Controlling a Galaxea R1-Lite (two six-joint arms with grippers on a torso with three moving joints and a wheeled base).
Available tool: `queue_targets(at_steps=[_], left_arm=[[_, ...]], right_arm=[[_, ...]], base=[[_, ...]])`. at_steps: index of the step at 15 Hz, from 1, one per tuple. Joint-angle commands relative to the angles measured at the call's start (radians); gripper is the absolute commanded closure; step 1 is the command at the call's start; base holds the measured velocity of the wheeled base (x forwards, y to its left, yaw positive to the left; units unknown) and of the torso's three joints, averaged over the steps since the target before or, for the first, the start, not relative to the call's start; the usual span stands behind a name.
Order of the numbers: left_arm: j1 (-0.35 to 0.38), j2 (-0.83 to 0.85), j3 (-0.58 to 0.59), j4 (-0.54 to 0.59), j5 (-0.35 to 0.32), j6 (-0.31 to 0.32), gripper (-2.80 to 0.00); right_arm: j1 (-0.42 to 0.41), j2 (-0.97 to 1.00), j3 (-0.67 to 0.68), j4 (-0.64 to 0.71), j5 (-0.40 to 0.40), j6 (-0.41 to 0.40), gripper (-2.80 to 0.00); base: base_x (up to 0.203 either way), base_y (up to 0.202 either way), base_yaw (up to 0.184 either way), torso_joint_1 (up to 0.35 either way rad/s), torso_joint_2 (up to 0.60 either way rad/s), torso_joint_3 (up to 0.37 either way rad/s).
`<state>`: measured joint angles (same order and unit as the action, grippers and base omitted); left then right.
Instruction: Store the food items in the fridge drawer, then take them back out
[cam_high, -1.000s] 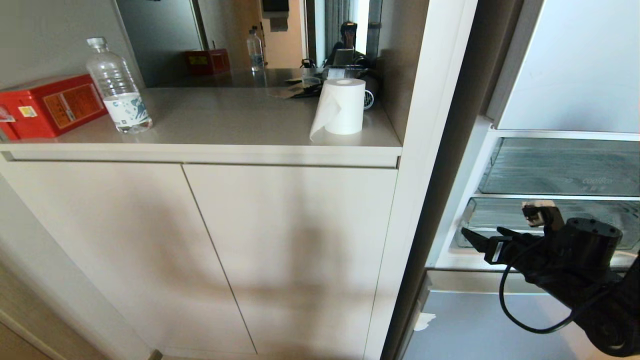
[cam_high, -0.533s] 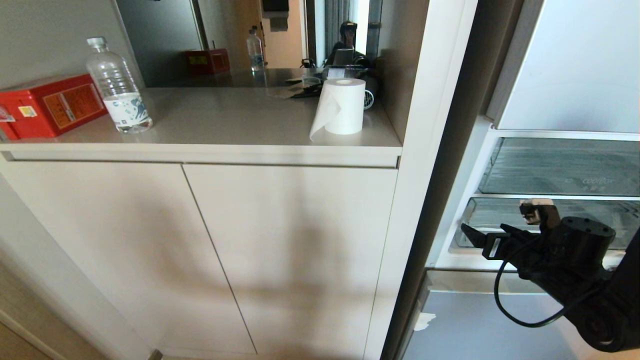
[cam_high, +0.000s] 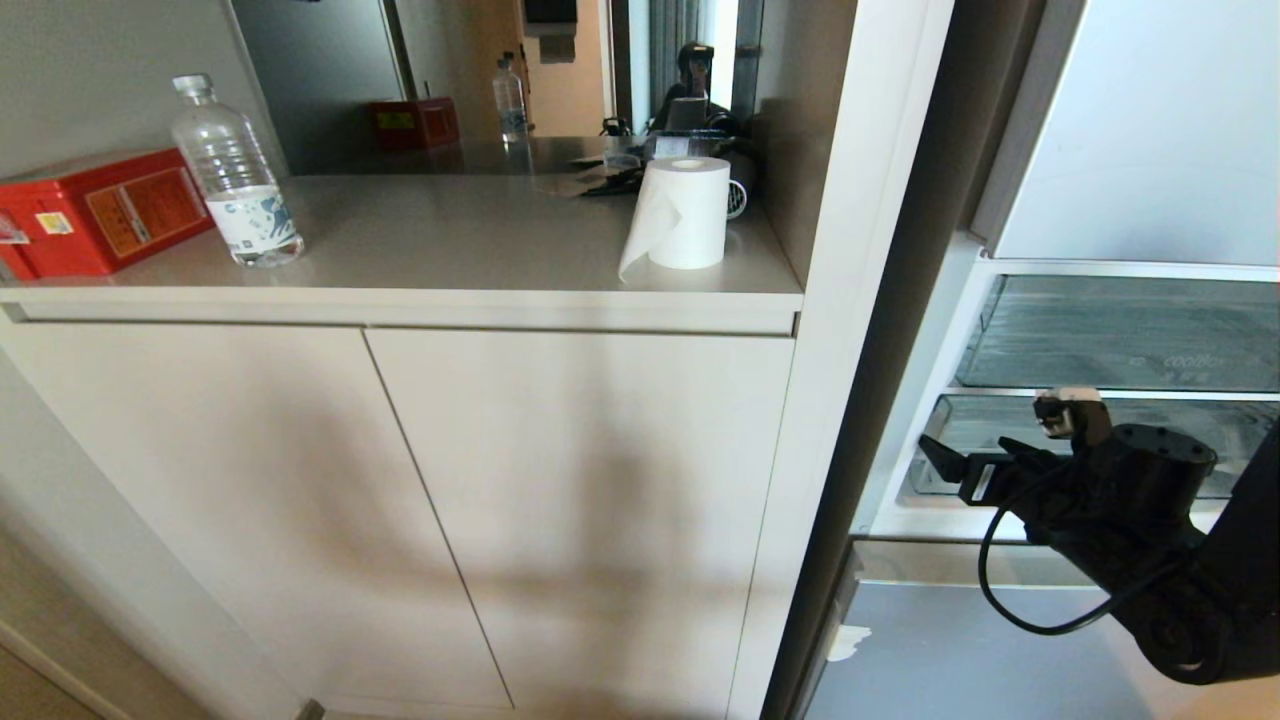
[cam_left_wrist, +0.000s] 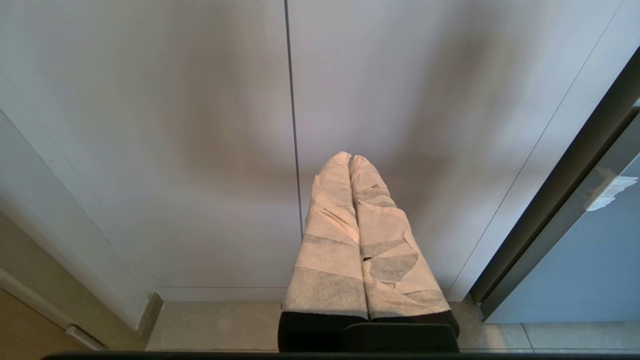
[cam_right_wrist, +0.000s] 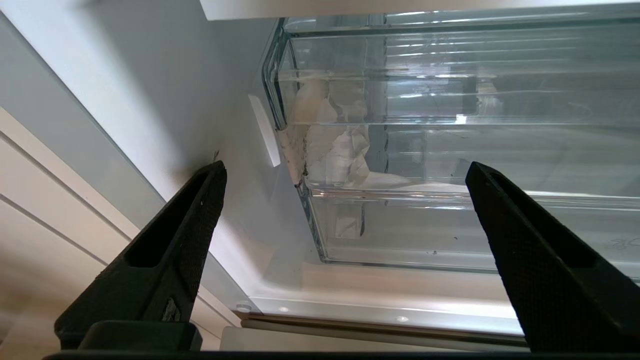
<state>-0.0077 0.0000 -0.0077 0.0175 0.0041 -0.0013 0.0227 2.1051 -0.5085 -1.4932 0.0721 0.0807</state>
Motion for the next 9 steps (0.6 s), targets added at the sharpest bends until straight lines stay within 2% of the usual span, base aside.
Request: queue_targets(at_steps=[1,3,4,9], left_arm=[[0.0,0.002,0.0,-0.001,0.0,0.0,0.0],[0.0,0.002,0.0,-0.001,0.0,0.0,0.0],[0.0,0.002,0.0,-0.001,0.0,0.0,0.0],[0.0,0.002,0.0,-0.001,0.0,0.0,0.0]], right_arm=[[0.006,0.0,-0.004,-0.009,0.003,-0.001,-2.8],[0.023,0.002,-0.004,-0.009,0.003,0.002,-2.8],[0.036,0.01,-0.006,-0.009,0.003,0.002,0.0],[0.102,0.015,-0.03,-0.007,-0.032,0.004,0.0]], base=[[0.0,0.0,0.0,0.0,0.0,0.0],[0.0,0.0,0.0,0.0,0.0,0.0],[0.0,0.0,0.0,0.0,0.0,0.0],[0.0,0.0,0.0,0.0,0.0,0.0]])
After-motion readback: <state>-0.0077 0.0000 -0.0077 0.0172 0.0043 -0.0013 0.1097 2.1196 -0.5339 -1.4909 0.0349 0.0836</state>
